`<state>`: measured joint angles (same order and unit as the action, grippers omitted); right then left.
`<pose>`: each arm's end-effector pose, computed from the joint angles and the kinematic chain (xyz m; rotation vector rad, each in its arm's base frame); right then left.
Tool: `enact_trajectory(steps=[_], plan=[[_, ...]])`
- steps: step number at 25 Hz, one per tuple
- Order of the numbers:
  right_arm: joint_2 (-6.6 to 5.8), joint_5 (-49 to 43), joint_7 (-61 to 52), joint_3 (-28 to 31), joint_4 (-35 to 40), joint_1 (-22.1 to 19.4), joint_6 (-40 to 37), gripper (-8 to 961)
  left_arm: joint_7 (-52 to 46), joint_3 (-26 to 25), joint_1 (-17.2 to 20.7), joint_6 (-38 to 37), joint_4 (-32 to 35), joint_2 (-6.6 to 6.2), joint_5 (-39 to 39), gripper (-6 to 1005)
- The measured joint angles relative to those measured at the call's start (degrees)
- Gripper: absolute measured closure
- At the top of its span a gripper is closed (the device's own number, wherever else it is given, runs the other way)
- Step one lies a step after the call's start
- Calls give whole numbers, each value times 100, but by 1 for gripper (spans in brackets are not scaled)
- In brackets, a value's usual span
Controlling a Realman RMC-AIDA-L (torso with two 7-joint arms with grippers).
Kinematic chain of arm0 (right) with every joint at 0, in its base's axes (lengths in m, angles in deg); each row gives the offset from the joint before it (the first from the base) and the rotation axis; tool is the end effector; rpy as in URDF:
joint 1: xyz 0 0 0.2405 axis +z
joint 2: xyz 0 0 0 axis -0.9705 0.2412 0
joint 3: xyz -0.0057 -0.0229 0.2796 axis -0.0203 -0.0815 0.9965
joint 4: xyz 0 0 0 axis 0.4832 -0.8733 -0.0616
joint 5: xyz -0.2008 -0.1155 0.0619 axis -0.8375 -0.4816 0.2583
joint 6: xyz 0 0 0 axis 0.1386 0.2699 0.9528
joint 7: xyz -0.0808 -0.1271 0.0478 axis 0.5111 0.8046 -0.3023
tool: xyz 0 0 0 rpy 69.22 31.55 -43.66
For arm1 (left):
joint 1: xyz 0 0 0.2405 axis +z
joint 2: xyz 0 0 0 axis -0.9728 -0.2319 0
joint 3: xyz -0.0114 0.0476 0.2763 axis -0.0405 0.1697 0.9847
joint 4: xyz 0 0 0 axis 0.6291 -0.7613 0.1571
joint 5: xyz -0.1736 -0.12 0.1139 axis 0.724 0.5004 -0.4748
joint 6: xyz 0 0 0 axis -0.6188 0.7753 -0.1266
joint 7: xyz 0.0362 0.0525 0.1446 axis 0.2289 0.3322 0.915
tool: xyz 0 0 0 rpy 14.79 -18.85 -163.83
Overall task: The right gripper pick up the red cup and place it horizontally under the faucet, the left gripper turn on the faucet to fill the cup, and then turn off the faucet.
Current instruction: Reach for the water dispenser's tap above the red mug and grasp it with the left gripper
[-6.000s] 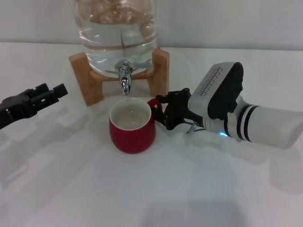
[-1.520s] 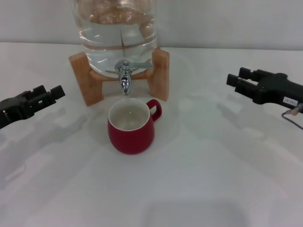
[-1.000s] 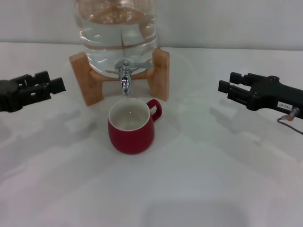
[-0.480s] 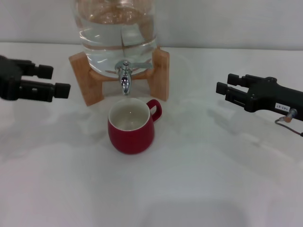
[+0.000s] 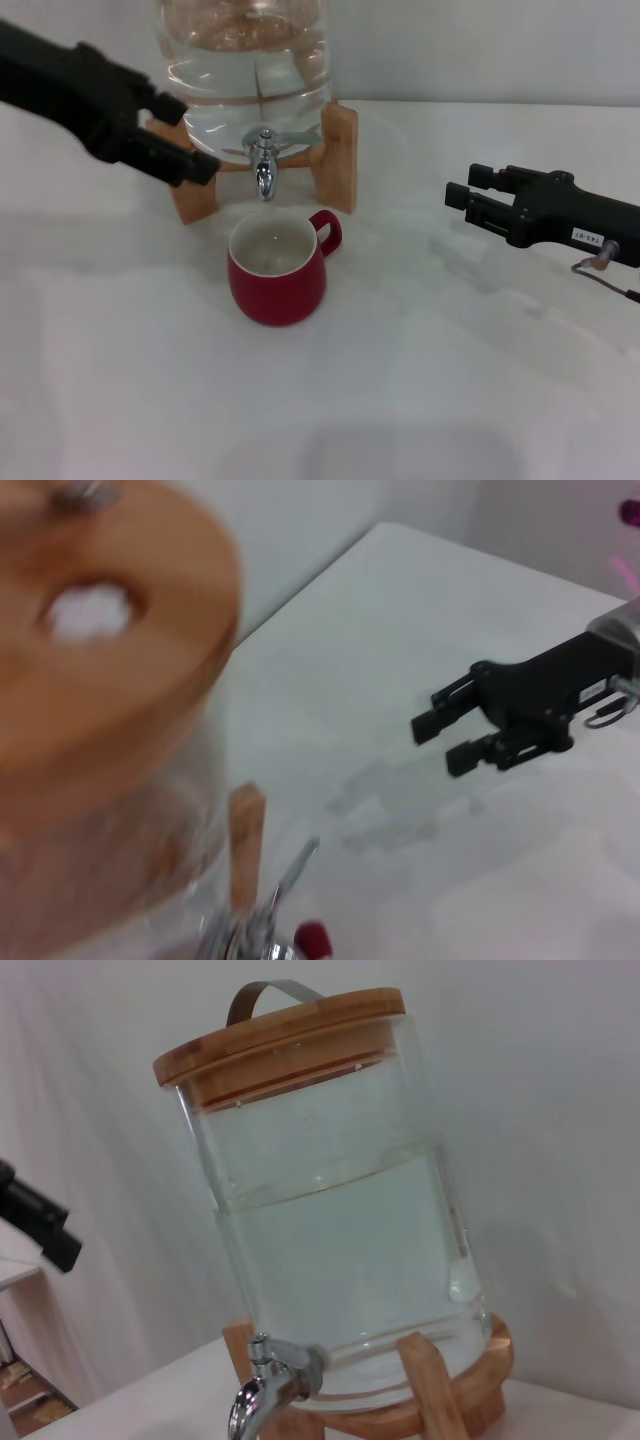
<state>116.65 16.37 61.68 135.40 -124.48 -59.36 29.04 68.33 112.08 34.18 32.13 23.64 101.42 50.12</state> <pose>0.2519 0.3856 -0.0329 -2.4325 0.6923 0.8673 -0.1271 0.3873 0.1333 -2.8371 -0.5494 0.0127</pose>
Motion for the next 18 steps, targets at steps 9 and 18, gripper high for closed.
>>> enact_trajectory(steps=[9, 18], plan=[[58, -7, 120, -8, -5, -21, 41, 496, 29, 729, -633, -123, 19, 106, -648, 157], [58, -8, 126, 2, -22, -18, 55, 496, 146, 1263, -786, -607, 50, 343, -1264, 158]])
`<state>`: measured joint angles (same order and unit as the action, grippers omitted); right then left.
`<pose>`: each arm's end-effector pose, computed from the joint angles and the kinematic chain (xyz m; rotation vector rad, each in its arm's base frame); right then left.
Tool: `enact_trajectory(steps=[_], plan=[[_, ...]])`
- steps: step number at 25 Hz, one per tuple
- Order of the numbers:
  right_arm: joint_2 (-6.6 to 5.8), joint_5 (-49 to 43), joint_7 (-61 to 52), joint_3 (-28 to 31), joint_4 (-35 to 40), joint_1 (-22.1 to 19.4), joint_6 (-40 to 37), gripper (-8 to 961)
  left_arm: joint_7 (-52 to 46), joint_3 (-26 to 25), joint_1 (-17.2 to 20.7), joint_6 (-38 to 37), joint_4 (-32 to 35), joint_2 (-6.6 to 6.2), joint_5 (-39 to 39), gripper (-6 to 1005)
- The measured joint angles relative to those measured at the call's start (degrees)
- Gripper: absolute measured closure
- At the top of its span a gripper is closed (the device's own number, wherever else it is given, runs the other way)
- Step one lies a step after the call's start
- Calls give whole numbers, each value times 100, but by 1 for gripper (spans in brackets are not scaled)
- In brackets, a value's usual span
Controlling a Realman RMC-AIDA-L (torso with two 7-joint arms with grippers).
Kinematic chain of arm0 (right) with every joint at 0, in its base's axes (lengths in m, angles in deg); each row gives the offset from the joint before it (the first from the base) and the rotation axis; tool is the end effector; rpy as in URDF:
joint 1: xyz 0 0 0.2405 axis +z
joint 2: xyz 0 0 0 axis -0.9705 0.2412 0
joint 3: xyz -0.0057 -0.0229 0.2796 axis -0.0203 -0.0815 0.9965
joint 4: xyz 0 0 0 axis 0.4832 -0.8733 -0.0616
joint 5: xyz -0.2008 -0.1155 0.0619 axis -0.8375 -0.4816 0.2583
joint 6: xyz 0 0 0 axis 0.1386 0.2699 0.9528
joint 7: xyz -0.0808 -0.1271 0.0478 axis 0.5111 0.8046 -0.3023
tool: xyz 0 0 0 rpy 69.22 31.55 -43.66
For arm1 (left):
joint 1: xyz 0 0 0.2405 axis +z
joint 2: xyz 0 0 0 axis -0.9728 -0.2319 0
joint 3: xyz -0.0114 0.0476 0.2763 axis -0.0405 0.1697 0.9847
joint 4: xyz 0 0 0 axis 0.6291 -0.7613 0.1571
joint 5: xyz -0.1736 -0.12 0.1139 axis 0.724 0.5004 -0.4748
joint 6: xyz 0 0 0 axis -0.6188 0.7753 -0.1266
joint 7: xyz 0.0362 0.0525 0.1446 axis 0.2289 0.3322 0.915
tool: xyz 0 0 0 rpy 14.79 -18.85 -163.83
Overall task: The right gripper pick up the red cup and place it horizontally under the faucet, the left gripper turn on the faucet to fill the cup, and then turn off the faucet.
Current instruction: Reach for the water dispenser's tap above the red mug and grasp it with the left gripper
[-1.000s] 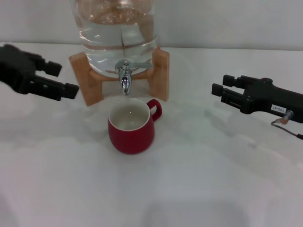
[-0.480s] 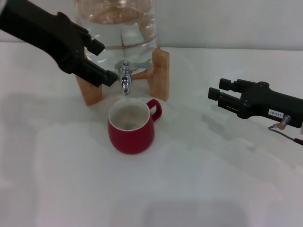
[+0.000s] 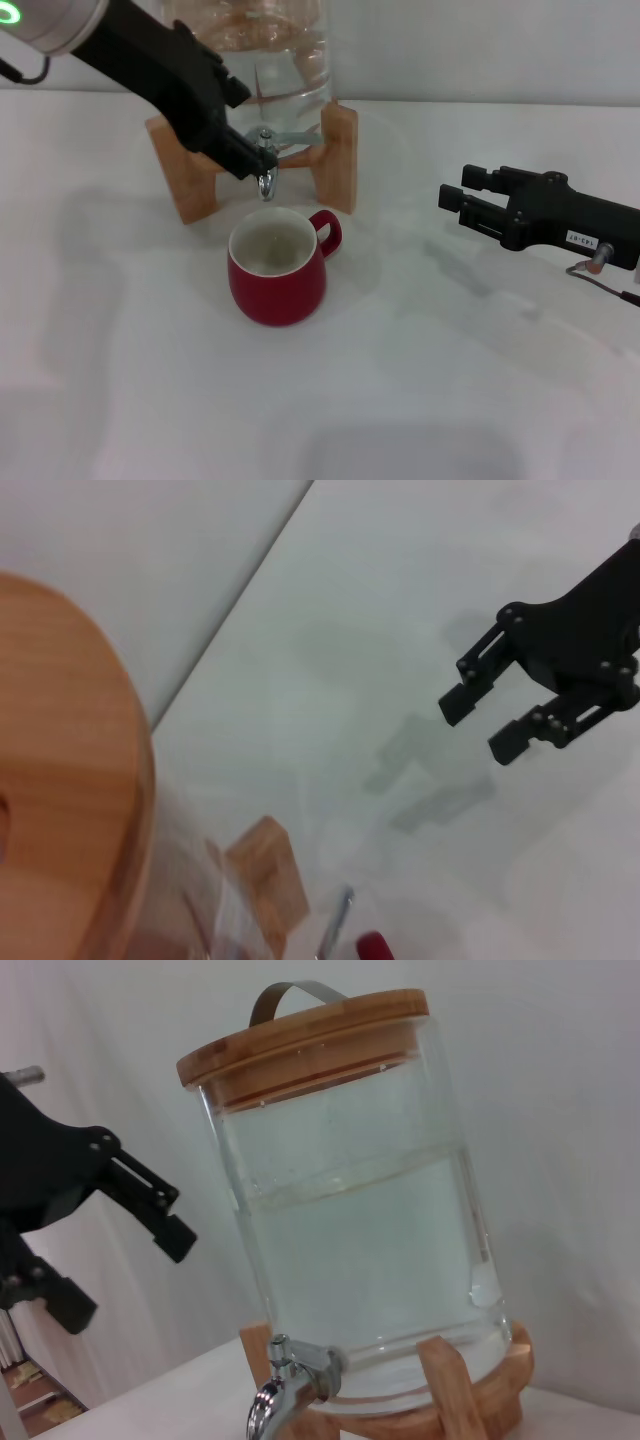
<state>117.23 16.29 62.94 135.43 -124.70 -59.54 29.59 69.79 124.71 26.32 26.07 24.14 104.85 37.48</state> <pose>0.2484 0.3831 -0.0362 -2.4423 0.6647 0.8768 -0.0723 0.4114 0.0819 -2.8082 -0.2694 0.3111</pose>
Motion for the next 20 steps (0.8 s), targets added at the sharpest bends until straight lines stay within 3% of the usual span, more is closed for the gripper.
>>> enact_trajectory(steps=[11, 20], plan=[[0, 0, 245, 10, -46, 23, 84, 497, 337, 460, 56, -681, -152, 361, -344, 157], [15, 1, 925, 4, -10, 31, 219, 497, 418, 549, 26, -980, -508, 393, -464, 158]])
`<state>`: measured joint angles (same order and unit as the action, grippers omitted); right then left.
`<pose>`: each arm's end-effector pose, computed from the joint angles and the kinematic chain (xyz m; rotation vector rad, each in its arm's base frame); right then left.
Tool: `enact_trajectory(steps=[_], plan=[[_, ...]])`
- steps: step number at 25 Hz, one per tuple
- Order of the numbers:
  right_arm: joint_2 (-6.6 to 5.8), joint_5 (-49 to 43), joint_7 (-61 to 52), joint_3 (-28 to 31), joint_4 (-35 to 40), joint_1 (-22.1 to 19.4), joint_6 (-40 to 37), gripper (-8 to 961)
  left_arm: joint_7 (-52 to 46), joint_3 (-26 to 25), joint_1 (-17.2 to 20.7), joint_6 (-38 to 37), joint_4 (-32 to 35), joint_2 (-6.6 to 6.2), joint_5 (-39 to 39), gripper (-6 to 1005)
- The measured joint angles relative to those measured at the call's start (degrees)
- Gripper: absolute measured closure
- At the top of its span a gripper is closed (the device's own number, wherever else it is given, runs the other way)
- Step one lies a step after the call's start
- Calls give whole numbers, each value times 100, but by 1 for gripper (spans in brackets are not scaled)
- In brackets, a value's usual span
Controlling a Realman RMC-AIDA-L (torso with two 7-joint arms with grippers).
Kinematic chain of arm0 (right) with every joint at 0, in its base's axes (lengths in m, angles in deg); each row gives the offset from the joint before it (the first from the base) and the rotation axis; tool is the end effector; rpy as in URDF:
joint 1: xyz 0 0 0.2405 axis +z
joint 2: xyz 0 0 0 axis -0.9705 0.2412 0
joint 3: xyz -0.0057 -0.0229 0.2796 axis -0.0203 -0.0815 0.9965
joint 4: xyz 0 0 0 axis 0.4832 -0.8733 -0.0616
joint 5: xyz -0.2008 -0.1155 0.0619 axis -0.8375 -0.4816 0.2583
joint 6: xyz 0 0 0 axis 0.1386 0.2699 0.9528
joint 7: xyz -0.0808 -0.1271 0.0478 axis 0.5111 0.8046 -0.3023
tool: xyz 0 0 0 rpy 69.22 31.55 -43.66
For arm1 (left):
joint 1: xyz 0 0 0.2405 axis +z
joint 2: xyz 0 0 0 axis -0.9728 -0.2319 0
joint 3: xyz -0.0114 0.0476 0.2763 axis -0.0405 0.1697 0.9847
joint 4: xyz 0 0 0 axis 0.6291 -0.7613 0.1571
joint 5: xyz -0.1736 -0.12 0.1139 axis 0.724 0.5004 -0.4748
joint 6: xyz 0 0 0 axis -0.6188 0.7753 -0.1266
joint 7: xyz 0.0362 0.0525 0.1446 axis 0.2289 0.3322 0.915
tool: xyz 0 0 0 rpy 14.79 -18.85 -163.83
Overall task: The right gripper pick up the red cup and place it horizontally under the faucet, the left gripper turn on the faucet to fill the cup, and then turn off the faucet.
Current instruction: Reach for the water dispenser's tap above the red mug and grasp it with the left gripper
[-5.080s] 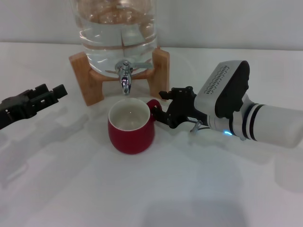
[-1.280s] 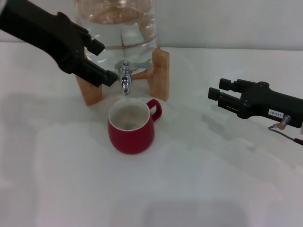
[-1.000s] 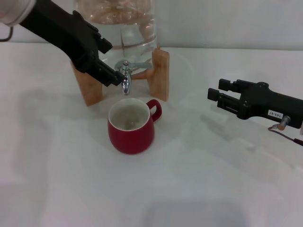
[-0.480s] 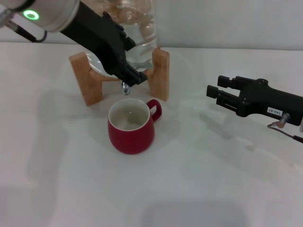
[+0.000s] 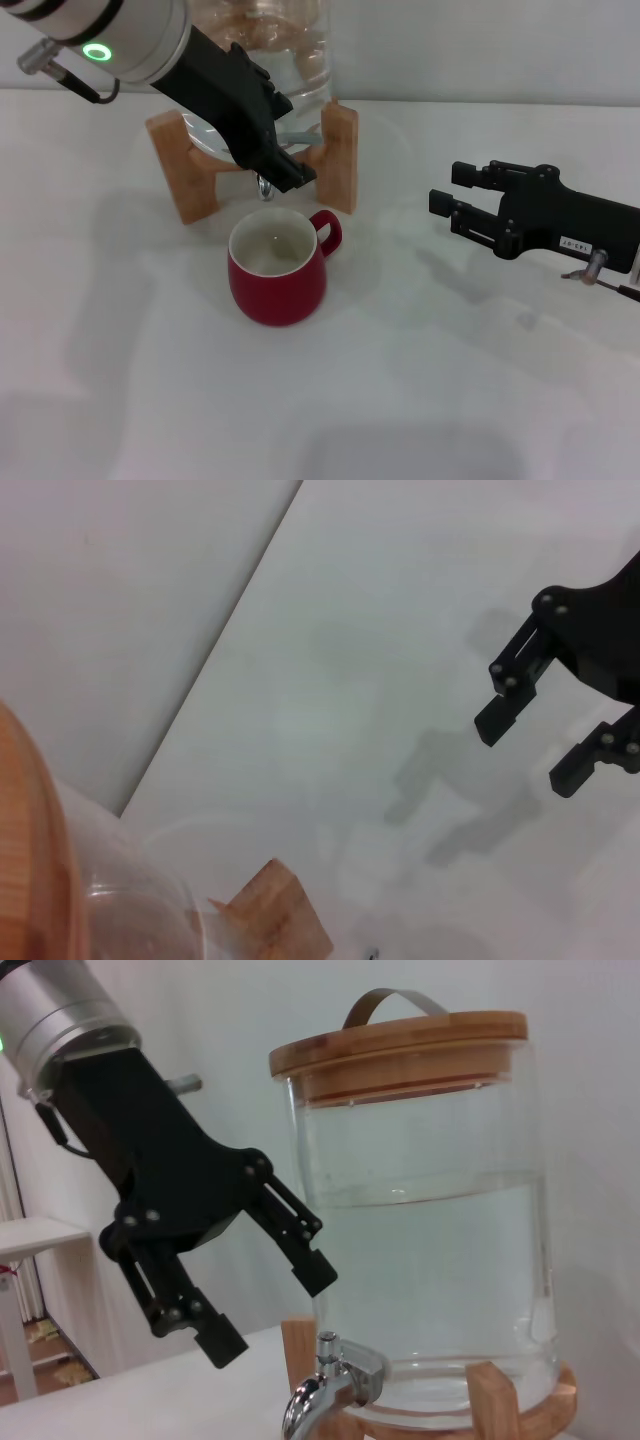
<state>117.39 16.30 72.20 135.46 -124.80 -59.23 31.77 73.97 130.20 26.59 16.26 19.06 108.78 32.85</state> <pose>0.2411 0.3799 -0.0377 -2.4849 0.4369 0.8479 -0.0736 0.4263 0.0342 -2.7940 -0.1706 0.3439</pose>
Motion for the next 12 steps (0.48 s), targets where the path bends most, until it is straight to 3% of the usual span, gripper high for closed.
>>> enact_trajectory(steps=[12], plan=[[1, 0, 219, 102, 172, 16, -124, 497, 1, 375, -16, -593, -337, 12, -23, 158]])
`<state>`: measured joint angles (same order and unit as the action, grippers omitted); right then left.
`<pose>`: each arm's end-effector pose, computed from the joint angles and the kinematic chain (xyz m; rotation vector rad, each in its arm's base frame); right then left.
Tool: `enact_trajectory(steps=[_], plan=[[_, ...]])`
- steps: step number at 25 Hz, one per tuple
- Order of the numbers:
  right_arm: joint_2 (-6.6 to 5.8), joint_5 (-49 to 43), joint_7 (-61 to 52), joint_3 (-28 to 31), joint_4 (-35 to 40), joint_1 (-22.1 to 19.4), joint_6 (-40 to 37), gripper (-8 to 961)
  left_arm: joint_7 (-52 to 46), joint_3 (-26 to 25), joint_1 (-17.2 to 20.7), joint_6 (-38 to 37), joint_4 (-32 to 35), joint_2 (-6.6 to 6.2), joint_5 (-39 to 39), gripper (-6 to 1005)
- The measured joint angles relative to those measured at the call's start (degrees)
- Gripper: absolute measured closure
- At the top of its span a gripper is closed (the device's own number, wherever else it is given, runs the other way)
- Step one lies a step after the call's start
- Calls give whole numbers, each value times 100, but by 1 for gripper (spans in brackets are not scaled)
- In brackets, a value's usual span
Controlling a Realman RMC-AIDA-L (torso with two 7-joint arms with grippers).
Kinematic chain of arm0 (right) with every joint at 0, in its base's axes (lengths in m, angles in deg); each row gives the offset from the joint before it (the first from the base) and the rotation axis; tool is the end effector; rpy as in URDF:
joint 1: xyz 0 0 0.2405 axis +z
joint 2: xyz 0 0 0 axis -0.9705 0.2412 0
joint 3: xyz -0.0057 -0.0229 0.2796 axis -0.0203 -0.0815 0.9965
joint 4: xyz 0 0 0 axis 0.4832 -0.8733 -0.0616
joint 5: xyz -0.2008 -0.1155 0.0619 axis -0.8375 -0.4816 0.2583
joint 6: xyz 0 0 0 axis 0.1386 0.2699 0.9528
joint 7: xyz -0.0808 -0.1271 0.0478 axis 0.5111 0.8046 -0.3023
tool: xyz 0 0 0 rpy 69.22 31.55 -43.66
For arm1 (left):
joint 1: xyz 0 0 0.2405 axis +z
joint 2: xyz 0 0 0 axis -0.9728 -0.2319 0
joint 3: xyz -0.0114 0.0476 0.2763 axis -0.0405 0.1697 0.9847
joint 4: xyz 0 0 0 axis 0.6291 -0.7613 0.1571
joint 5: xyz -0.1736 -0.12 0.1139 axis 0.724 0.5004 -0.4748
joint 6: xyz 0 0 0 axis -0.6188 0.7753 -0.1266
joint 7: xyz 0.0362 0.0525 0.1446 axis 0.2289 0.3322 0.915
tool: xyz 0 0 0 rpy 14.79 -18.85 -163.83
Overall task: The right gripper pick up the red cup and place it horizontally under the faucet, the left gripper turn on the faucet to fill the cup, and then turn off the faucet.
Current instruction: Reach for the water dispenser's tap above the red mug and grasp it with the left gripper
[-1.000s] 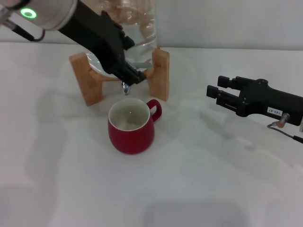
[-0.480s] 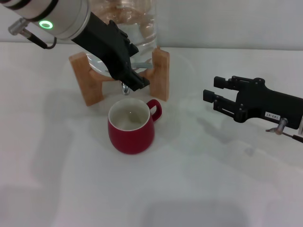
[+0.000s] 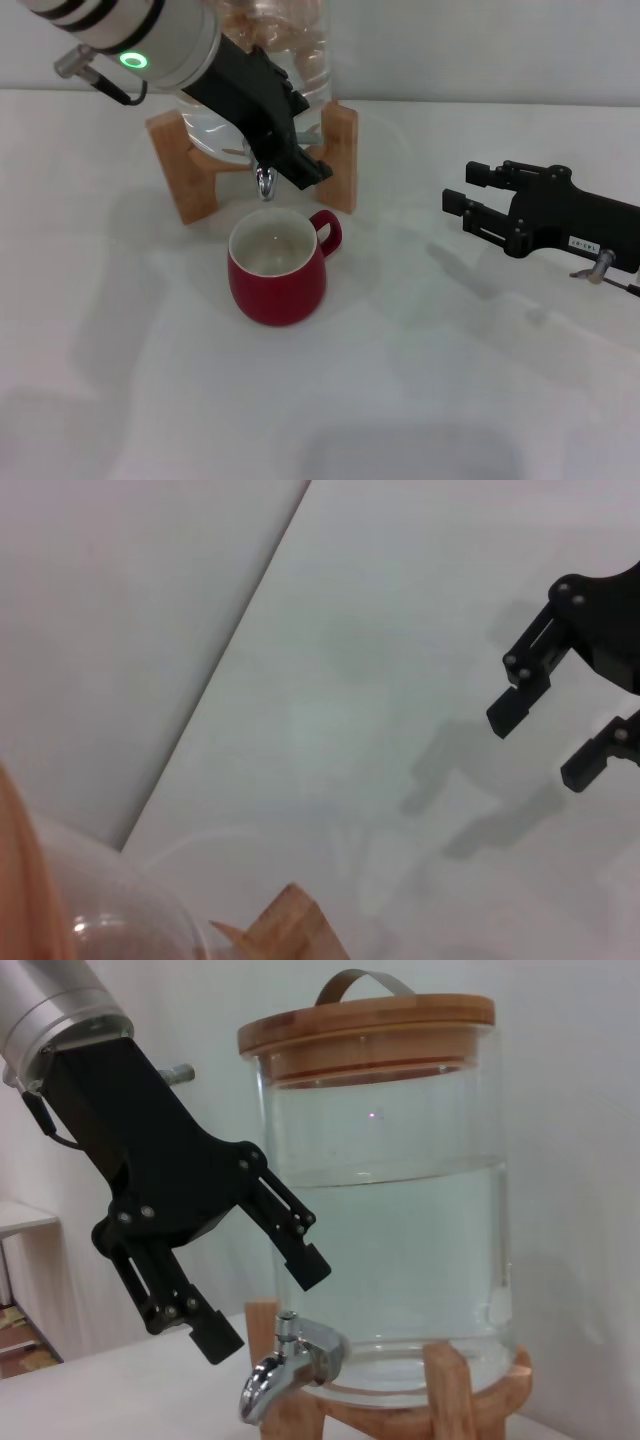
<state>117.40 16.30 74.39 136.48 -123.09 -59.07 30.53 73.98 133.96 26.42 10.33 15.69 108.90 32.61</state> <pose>0.2527 0.3840 -0.0358 -2.4527 0.4330 0.8046 -0.0725 0.4362 0.0147 -2.7759 -0.1364 0.3483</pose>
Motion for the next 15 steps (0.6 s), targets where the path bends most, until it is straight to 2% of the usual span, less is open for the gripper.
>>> enact_trajectory(steps=[6, 15], plan=[[0, 0, 281, 15, 58, -32, 25, 497, -48, 257, 1, -189, -65, 8, -6, 157], [-39, 0, 419, 26, 74, -53, 54, 498, -55, 291, -16, -217, -174, 9, -11, 158]])
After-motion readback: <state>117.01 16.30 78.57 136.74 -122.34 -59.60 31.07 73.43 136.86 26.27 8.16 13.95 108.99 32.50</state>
